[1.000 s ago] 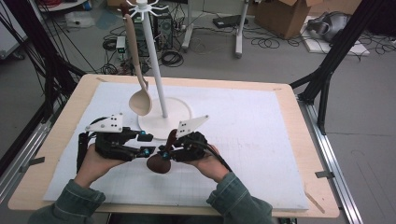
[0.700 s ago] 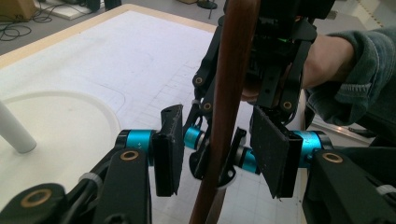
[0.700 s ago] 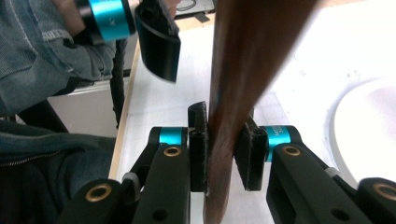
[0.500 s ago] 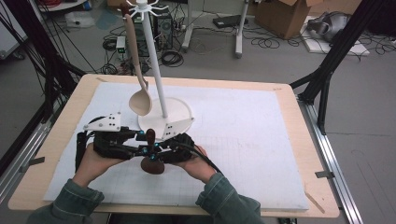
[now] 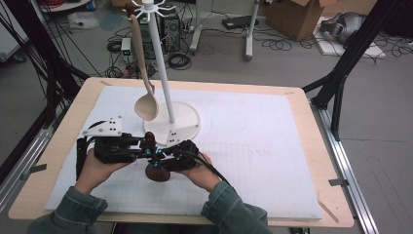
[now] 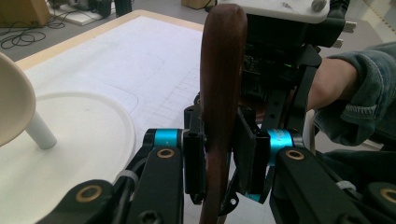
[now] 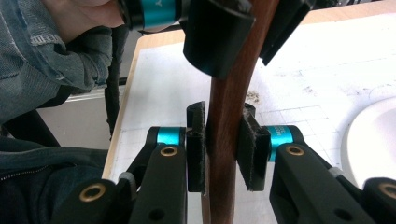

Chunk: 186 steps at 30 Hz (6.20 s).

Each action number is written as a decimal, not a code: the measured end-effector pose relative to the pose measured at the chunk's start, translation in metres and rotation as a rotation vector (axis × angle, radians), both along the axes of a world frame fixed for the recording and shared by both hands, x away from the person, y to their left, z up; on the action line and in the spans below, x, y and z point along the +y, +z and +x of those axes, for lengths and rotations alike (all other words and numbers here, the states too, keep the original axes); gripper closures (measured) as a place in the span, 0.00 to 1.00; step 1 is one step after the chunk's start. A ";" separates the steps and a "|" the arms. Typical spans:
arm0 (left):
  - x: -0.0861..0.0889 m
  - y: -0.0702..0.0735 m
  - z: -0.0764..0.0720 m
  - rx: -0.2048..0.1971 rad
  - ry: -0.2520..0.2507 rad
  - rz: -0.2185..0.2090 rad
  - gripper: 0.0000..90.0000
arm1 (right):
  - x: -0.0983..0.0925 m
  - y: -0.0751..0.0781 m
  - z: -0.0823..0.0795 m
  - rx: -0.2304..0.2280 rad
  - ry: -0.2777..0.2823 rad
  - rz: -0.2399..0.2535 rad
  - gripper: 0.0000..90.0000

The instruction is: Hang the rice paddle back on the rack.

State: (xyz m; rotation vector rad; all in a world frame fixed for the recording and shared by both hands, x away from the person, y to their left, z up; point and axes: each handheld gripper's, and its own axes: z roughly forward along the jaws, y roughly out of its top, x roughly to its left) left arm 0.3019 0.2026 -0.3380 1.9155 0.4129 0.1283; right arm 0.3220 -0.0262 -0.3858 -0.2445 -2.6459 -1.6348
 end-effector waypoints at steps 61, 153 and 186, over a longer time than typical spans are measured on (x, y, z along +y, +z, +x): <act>0.046 -0.025 -0.002 0.001 0.212 0.032 0.27 | -0.033 0.103 0.072 -0.038 -0.004 0.037 0.86; 0.061 -0.022 0.000 -0.004 0.280 0.011 0.13 | -0.013 0.203 0.144 -0.029 -0.077 0.083 0.85; 0.059 -0.022 0.001 0.001 0.276 0.011 0.13 | -0.077 0.173 0.115 -0.030 -0.270 0.128 0.41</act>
